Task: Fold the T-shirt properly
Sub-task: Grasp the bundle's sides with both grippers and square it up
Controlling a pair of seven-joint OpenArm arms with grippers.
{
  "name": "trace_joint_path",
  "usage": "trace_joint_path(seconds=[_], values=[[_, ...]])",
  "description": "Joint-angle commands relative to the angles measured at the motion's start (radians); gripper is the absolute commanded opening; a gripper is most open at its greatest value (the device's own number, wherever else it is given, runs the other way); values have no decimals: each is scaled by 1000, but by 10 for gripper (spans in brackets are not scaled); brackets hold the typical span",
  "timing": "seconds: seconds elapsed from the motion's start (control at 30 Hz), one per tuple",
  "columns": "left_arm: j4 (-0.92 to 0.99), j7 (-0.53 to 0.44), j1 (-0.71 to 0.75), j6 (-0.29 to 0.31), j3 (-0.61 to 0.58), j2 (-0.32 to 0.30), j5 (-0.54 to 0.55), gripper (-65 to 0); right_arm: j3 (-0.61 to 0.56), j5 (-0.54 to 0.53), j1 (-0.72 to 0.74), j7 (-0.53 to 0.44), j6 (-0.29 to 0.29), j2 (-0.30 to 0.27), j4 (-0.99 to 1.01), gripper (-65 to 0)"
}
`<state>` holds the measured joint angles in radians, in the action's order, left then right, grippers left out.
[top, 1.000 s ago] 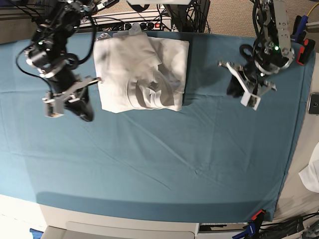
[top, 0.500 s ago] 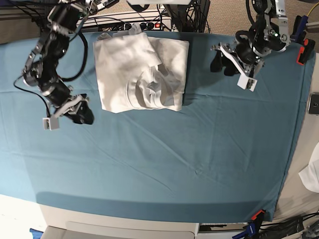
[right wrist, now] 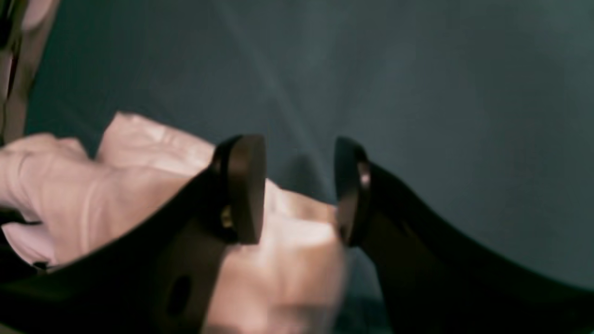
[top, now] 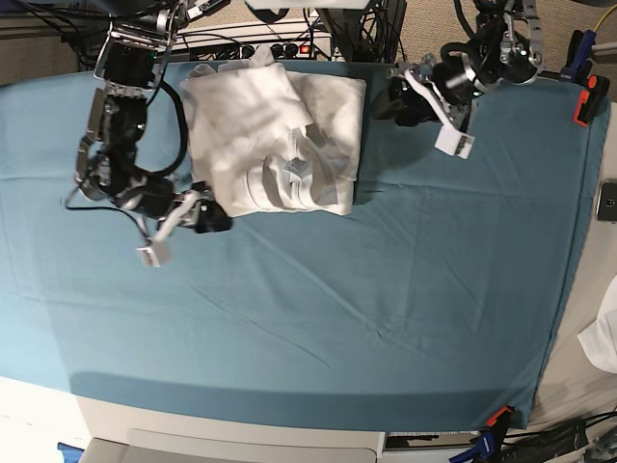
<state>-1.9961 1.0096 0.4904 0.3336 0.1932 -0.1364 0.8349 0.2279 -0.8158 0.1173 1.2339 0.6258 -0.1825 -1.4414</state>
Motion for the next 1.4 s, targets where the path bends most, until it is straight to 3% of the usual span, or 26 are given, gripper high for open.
trace_joint_path(seconds=[0.0,0.33,0.43,0.5,0.6,0.73,0.93,1.37], values=[[-16,-14,6,7,-21,-2,22,-342,-10,-12,22,-18,6,-11,-15,-404],[-16,-41,5,7,-186,-2,-51,-360,-23,16,21,-31,6,-11,-15,-404],[-16,-46,-1,-5,-184,-3,-70,-516,-23,16,21,-30,6,-11,-15,-417],[-16,-55,-11,-9,-184,-2,-93,-650,-23,16,21,-29,6,-11,-15,-512],[-16,-72,-32,-16,-184,-2,-124,-650,-23,16,21,-19,6,-11,-16,-650],[-16,-96,-68,-54,-184,-2,-175,-650,-23,10,16,22,6,-11,-18,-650],[9,-120,-132,-61,-185,-2,-203,-650,-23,-41,-27,73,6,-11,-39,-650],[394,-127,-449,-64,-185,-2,-204,-650,-23,-32,-336,71,6,13,-338,-650]])
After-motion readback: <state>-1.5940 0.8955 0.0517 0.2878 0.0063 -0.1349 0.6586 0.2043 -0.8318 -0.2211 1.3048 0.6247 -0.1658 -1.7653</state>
